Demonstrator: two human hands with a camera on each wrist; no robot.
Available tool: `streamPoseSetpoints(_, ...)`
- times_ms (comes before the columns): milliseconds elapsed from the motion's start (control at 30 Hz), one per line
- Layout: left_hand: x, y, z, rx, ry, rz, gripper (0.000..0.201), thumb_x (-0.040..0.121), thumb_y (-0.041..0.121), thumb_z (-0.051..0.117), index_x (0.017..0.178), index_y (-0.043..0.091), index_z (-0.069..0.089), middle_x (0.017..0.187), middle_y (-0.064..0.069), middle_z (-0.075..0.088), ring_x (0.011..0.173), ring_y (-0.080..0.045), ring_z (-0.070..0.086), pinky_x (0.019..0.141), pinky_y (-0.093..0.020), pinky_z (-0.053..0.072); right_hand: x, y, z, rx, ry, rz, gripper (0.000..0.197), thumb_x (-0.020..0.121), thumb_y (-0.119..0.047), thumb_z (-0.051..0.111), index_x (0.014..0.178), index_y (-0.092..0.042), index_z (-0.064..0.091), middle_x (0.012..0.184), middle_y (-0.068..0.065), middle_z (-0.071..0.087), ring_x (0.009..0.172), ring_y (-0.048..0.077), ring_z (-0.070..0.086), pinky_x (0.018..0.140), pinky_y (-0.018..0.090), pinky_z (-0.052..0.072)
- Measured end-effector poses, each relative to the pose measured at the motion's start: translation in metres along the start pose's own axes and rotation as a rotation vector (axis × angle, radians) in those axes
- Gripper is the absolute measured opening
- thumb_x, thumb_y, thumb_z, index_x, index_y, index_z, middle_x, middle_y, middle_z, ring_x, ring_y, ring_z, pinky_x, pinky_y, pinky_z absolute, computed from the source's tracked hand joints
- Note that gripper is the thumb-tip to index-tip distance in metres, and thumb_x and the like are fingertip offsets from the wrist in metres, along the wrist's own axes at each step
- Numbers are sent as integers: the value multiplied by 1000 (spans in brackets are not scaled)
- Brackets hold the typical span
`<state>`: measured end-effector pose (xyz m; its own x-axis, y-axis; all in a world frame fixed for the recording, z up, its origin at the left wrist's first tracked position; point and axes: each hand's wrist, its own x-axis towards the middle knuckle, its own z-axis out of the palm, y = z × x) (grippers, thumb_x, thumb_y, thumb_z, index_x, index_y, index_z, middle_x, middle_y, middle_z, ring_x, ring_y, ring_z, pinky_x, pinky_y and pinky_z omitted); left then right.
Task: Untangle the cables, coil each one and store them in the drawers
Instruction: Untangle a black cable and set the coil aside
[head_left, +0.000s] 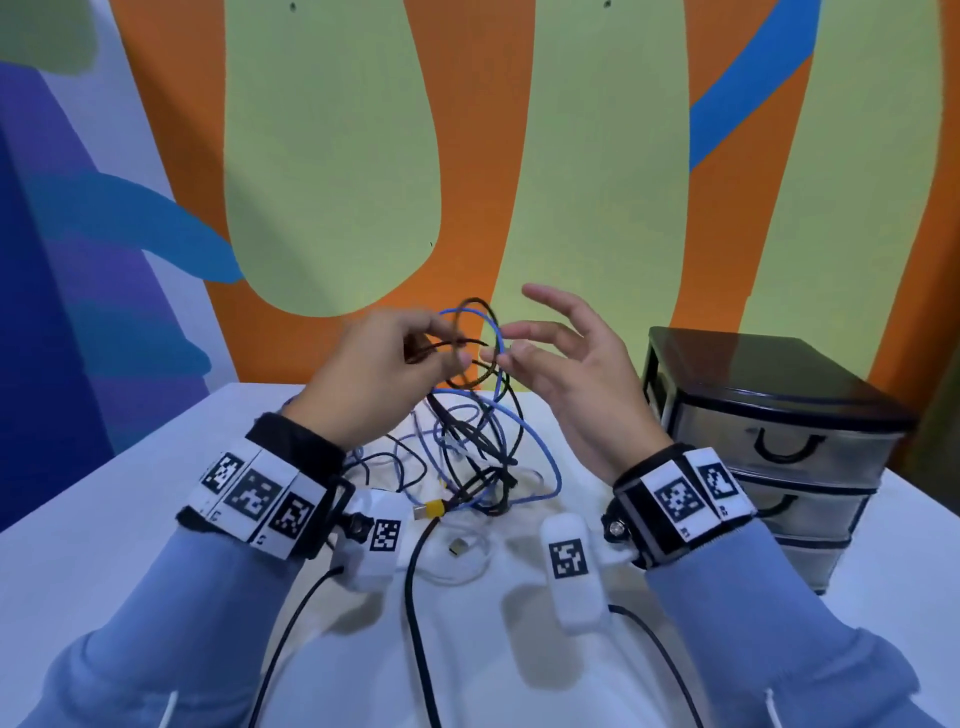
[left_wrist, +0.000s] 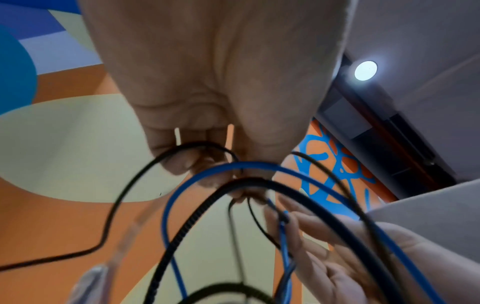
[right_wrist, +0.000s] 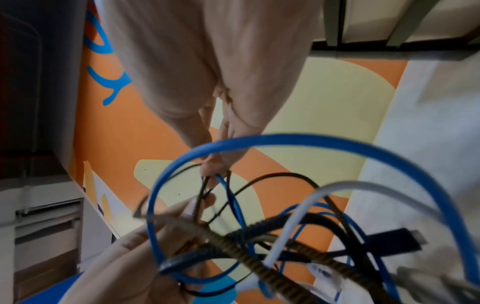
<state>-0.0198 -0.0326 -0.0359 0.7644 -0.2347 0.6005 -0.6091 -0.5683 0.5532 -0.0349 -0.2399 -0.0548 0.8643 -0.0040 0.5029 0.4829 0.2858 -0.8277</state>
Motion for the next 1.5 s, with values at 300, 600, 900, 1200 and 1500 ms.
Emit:
streamPoseSetpoints(300,3,-8,14,-191,45,-204,24,111,32,52,101,15,65,65,2,71,44,-7,47,50,-28,38,-4,3,-6,-612,27,195,44,75,-42,92,85,-4,73,69,0,59,61,12,50,58,22,42)
streamPoseSetpoints(600,-1,-3,13,-231,-10,-176,19,108,38,58,110,19,58,77,-1,80,42,-13,35,47,-27,33,-7,13,2,-684,-36,191,15,88,-22,82,79,-10,81,73,7,75,61,8,63,64,31,54)
streamPoseSetpoints(900,-4,-4,11,-112,-203,-261,29,75,41,95,79,16,80,66,3,73,63,-10,61,65,-27,44,-9,11,6,-733,104,100,19,87,-10,69,71,-13,79,63,3,75,60,15,75,78,44,65)
streamPoseSetpoints(1200,-6,1,21,-191,-246,-258,19,80,32,92,79,15,84,75,0,79,66,-9,70,66,-19,52,-13,13,13,-636,249,-33,10,86,-12,75,90,-18,81,62,5,74,62,14,76,81,40,64)
streamPoseSetpoints(1500,-5,-8,31,-84,-237,-280,20,78,37,89,69,20,83,70,0,78,80,-28,75,83,-53,61,-9,10,11,-567,312,-179,5,83,-17,84,83,-21,82,81,-10,76,73,12,73,73,39,63)
